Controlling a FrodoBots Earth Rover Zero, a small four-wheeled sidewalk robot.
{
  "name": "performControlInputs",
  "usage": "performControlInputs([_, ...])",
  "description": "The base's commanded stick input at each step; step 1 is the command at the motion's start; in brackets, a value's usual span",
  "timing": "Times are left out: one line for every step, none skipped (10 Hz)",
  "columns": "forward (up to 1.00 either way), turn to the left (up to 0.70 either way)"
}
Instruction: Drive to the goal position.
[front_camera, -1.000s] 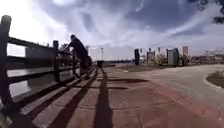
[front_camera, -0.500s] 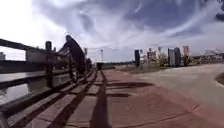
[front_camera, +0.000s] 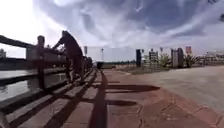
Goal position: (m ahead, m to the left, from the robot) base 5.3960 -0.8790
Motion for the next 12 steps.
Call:
performControlInputs([0.85, -0.04])
performControlInputs([0.85, -0.04])
performControlInputs([0.85, -0.04])
performControlInputs([0.85, -0.04])
performControlInputs([0.85, -0.04])
performControlInputs([0.85, -0.04])
performControlInputs([0.85, -0.04])
performControlInputs([0.85, -0.04])
performControlInputs([0.85, -0.04])
performControlInputs([0.85, -0.04])
performControlInputs([0.85, -0.04])
performControlInputs([0.85, -0.04])
